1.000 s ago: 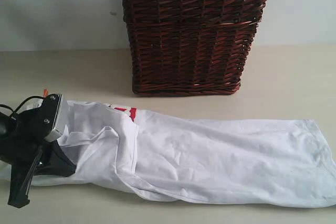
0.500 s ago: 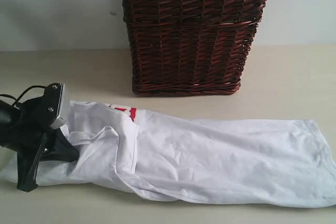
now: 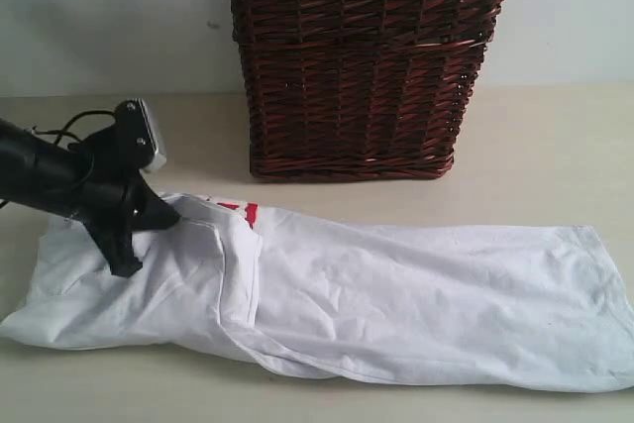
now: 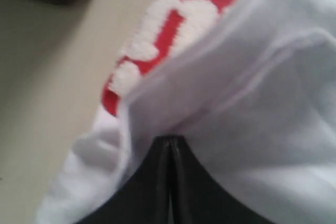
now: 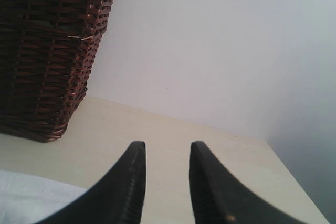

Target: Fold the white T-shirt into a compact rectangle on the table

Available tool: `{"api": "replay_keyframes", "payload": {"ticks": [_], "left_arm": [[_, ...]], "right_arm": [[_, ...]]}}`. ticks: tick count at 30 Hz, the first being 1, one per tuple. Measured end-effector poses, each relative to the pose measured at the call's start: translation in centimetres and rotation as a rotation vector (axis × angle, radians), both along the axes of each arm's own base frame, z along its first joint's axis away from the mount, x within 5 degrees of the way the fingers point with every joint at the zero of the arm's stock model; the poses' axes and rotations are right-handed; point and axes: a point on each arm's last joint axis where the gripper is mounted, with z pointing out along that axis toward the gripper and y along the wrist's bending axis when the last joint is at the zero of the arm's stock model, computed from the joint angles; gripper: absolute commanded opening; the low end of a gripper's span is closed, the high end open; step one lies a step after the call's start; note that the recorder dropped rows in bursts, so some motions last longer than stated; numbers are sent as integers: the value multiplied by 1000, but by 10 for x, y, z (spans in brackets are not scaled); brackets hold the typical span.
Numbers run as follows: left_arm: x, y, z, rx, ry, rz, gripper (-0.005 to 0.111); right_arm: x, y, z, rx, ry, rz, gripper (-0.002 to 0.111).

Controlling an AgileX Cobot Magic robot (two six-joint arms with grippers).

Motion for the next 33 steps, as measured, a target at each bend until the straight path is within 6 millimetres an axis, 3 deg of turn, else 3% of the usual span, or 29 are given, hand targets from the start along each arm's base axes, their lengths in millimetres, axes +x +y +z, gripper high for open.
{"api": "replay_keyframes", "payload": {"ticks": [7, 10, 15, 17, 21, 24, 27, 28, 30, 33], "left_arm": [[8, 0, 5, -12, -26, 53, 0], [14, 11, 21, 17, -105, 150, 0], [16, 60, 76, -98, -193, 410, 0], [6, 87, 82, -170, -137, 539, 0], [-21, 132, 58, -261, 49, 780, 1], [-42, 149, 42, -308, 170, 854, 13], [-55, 147, 29, -341, 285, 805, 44], [-58, 144, 27, -355, 316, 783, 62], [-61, 139, 22, -392, 384, 735, 79], [-60, 130, 12, -422, 463, 721, 76]], "right_arm": [[0, 0, 0, 0, 0, 0, 30], [0, 0, 0, 0, 0, 0, 30], [0, 0, 0, 2, 0, 0, 30], [0, 0, 0, 2, 0, 0, 30], [0, 0, 0, 2, 0, 0, 30], [0, 0, 0, 2, 0, 0, 30], [0, 0, 0, 2, 0, 0, 30], [0, 0, 0, 2, 0, 0, 30], [0, 0, 0, 2, 0, 0, 30], [0, 0, 0, 2, 0, 0, 30]]}}
